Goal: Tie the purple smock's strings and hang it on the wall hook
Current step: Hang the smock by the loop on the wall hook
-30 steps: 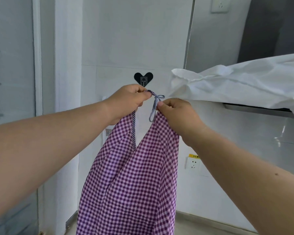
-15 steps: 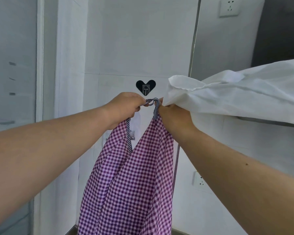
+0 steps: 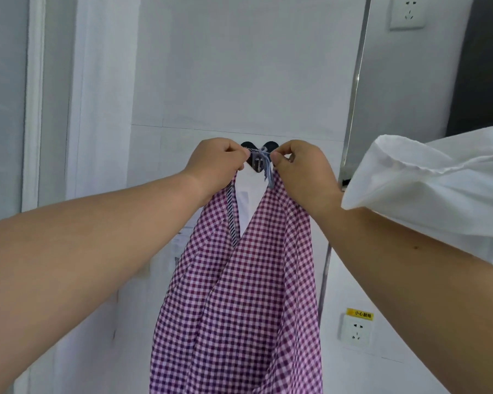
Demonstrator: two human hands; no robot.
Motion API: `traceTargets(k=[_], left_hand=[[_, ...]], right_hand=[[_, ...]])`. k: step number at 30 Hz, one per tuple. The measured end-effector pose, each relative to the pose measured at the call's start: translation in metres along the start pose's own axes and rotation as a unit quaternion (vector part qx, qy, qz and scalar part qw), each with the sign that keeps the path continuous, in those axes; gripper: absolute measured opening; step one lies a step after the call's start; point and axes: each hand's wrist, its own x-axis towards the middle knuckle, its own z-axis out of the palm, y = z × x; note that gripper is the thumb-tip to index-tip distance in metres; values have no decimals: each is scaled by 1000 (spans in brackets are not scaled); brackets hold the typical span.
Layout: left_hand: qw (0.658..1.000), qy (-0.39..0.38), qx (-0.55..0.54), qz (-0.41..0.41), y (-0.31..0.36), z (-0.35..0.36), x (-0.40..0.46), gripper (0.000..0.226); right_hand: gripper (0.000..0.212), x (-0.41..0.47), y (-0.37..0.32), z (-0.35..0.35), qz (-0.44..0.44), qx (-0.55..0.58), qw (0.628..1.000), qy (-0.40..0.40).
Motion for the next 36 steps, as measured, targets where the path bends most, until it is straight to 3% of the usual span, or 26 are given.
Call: traceTargets(k=[12,25,30,34,36], left_hand=[[997,-7,55,59,-62,24,79,7],[984,-20,128,120,-97,39,73,5],[978,-61,163,118,-105,42,59,9],[972,-40,187,134,-106,42,42,15],[976,-36,176,122,-107,38,28,17]], right_hand=[[14,52,33,48,22,-155,988,7],[17,30,54,67,-33,-277,960,-20],[25,11,61,69,-8,-284,957,-62],[18,-15,73,74,32,-230,967,-108],[33,-37,81,74,57,-161,980,-104]])
